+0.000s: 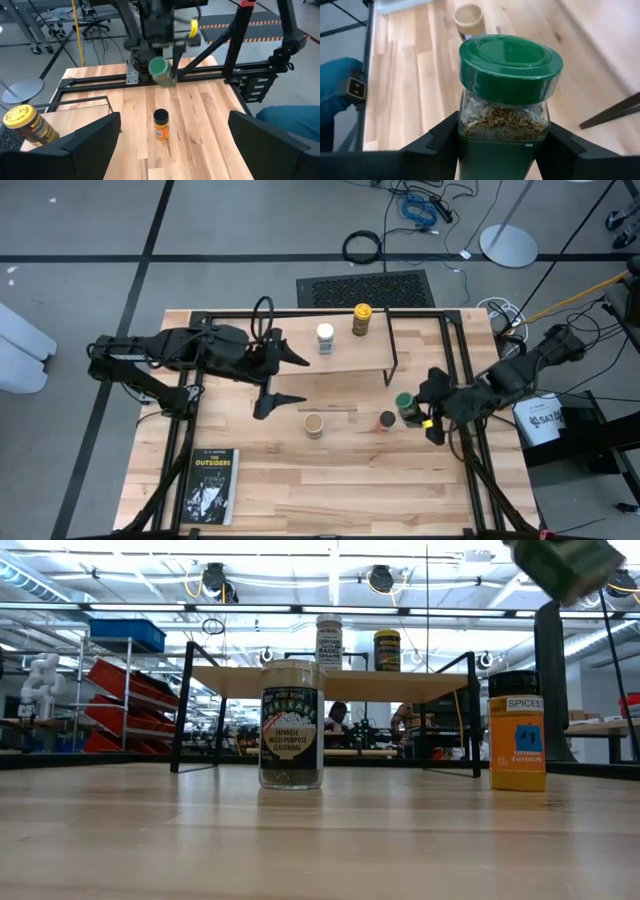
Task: Shelf spices
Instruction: Remove the green seasoning bottle from the shelf
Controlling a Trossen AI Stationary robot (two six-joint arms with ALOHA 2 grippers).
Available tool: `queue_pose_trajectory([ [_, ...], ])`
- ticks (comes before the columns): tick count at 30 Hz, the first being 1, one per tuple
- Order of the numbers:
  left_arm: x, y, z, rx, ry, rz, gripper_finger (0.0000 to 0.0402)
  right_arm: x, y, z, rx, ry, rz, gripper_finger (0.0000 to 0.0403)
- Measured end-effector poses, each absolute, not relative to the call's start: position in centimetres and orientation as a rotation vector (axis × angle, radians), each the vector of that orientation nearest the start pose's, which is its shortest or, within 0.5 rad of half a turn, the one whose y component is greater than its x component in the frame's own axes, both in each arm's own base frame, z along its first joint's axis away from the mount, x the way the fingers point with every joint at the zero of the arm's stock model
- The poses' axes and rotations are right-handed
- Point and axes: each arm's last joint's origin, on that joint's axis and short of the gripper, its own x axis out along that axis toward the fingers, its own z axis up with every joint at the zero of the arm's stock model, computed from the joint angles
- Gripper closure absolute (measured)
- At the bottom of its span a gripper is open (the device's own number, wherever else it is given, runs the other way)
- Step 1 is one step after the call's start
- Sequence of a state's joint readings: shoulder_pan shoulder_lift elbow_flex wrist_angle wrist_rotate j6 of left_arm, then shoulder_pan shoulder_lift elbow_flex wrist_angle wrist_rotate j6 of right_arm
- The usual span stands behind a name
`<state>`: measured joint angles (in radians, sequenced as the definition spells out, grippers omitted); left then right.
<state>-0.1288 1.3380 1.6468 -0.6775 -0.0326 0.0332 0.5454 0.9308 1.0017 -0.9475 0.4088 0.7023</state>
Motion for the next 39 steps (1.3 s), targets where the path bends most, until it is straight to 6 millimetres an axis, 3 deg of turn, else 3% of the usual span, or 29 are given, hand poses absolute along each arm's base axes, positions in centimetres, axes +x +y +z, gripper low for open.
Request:
queue_pose_trajectory([
  [7,26.2,-3.8,45.7,0.067,0.365,-0.118,0.0022,14.0,9.5,26.1,0.351,0.706,-0.104,0.0208],
  [12,26.2,-3.9,45.7,0.067,0.363,-0.12,0.0022,13.5,10.0,23.4,0.347,0.674,-0.14,0.021],
  [22,26.2,-3.9,45.7,0.067,0.363,-0.12,0.0022,12.4,10.3,21.3,0.261,0.561,-0.278,0.0211],
  [39,26.2,-3.9,45.7,0.074,0.363,-0.122,0.0022,12.0,11.6,17.0,0.222,0.567,-0.405,0.021],
])
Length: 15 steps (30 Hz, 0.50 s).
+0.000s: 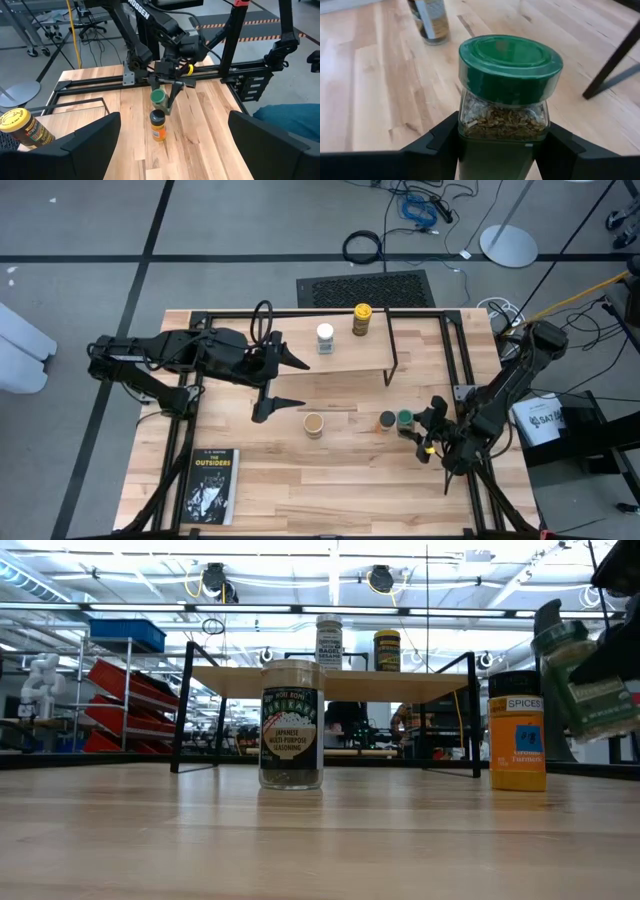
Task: Shelf spices
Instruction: Remove the green seasoning bottle from the shelf
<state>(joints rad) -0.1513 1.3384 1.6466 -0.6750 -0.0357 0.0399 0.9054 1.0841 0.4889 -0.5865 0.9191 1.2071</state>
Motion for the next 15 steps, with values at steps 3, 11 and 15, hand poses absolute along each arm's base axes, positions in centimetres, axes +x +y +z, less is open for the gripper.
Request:
queue_pose_trajectory([
  [3,26.2,-3.9,45.7,0.074,0.363,-0.122,0.0022,12.2,11.9,16.3,0.218,0.579,-0.43,0.021],
  [11,26.2,-3.9,45.7,0.074,0.363,-0.122,0.0022,12.7,12.3,14.6,0.17,0.58,-0.497,0.0209],
  [15,26.2,-3.9,45.7,0.075,0.363,-0.122,0.0022,12.6,12.3,14.5,0.17,0.591,-0.502,0.0209],
])
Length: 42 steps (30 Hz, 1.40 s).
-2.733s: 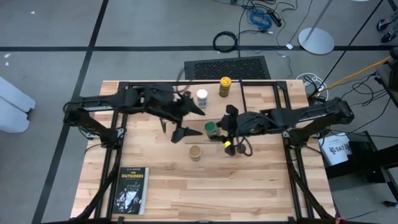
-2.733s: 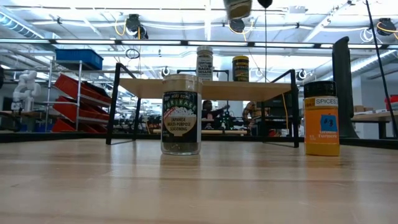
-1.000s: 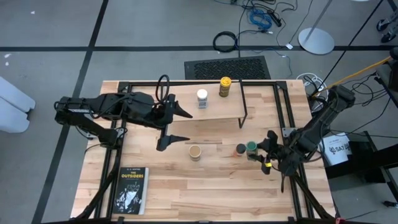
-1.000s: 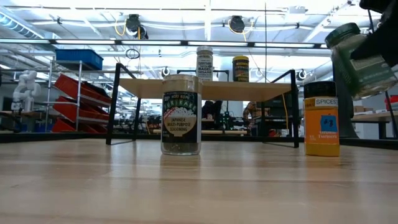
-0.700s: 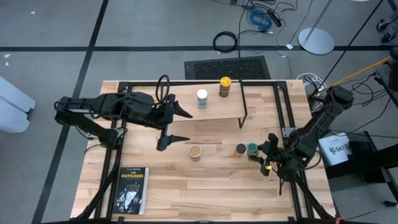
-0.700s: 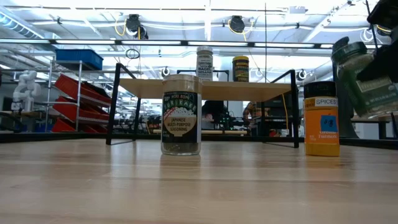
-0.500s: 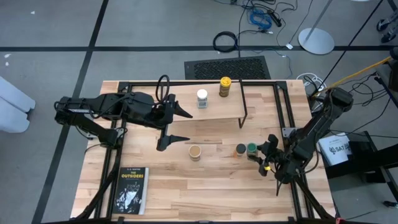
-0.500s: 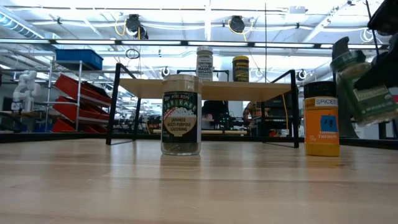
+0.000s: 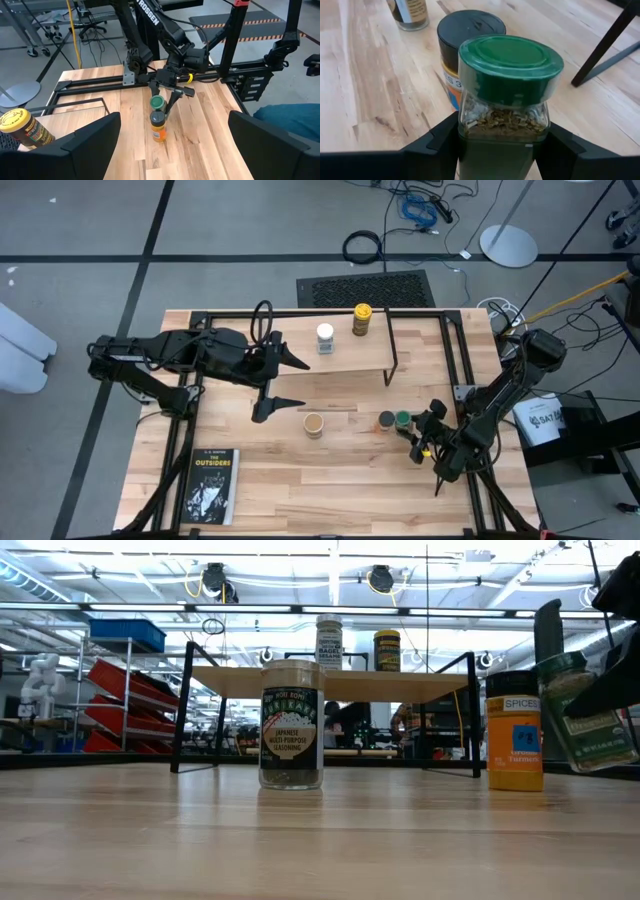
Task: Shelf spices
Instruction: Remove the green seasoning bottle from the shelf, then remove the white seasoning bottle from the shelf
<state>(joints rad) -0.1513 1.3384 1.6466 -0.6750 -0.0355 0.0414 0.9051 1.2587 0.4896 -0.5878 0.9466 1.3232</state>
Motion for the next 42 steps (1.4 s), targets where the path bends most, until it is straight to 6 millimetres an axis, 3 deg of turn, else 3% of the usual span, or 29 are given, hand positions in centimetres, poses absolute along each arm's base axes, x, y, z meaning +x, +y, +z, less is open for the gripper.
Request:
queue_pose_trajectory([
  [13,26.2,-3.9,45.7,0.092,0.362,-0.125,0.0022,12.8,12.4,13.4,0.13,0.612,-0.532,0.0209],
  [42,26.8,-4.0,45.3,0.099,0.374,-0.127,0.0022,12.8,12.4,13.5,0.129,0.587,-0.542,0.0174],
])
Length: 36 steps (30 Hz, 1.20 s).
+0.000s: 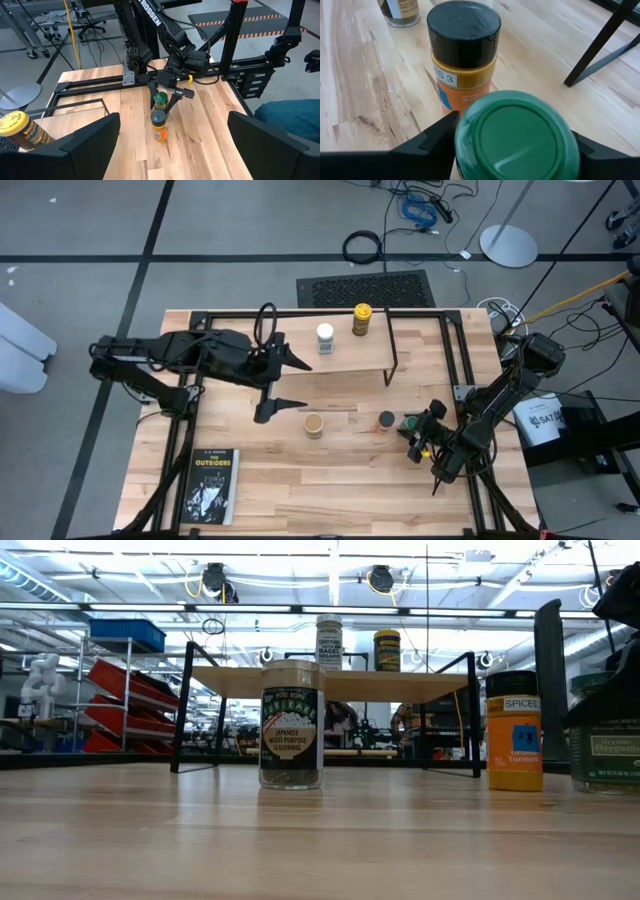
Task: Shelf spices
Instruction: Remove the white seasoning bottle from the shelf
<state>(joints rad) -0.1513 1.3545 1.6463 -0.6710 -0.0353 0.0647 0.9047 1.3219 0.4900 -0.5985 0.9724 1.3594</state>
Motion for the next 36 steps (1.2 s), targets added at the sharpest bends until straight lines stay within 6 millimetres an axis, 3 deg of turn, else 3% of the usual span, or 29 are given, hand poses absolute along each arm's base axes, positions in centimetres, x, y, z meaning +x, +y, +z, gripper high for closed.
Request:
queue_pose_trajectory([
  [8,27.9,-3.9,44.5,0.123,0.408,-0.05,0.0022,12.9,12.4,15.0,0.105,0.546,-0.535,0.0174],
  [14,28.4,-3.4,44.1,0.218,0.427,0.107,0.0022,12.9,12.2,17.4,0.069,0.543,-0.543,0.0174],
  [19,28.6,-1.8,44.1,0.262,0.437,0.191,0.0022,13.0,12.0,19.8,0.022,0.539,-0.564,0.0174],
  [28,28.8,4.8,43.8,0.213,0.464,0.228,0.0022,13.5,12.0,23.5,-0.061,0.452,-0.576,0.0174],
  [33,29.7,9.2,41.8,0.116,0.549,0.242,0.0022,13.9,12.6,23.9,-0.03,0.427,-0.554,0.0174],
  [36,30.4,10.7,40.5,0.073,0.588,0.164,0.0022,14.1,12.9,23.9,-0.014,0.419,-0.536,0.0174],
])
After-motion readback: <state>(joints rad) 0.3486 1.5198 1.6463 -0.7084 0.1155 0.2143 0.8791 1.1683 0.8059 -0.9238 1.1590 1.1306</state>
